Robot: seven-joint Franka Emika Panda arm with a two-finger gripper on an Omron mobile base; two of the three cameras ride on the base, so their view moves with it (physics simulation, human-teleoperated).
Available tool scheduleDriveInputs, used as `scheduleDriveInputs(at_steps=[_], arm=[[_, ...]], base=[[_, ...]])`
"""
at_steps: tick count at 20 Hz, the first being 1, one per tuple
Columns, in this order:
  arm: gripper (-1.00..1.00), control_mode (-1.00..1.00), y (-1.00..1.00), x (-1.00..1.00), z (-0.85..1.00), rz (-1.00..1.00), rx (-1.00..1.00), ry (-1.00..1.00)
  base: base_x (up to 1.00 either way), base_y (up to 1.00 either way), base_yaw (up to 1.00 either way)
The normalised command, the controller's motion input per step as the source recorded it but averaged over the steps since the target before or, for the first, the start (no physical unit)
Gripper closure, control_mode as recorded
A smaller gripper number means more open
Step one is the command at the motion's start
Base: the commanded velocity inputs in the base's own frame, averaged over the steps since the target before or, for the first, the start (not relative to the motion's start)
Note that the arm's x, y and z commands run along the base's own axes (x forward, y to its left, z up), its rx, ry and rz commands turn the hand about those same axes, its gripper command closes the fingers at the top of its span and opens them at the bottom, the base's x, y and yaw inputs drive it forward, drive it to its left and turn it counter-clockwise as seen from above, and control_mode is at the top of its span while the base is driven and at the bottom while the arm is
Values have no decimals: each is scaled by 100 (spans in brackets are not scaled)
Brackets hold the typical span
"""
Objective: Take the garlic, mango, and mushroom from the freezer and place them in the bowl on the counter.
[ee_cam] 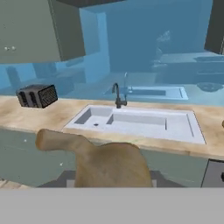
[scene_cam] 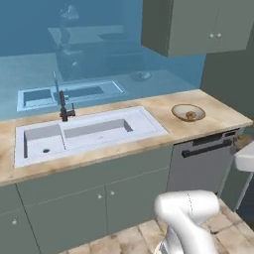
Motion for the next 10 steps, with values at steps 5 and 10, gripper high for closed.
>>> scheduleDriveInputs(at_steps=[5, 10], arm=[[100, 100, 0, 0, 0, 0, 0, 0], [100, 100, 0, 0, 0, 0, 0, 0]], base=[[94, -64, -22], [91, -41, -5]])
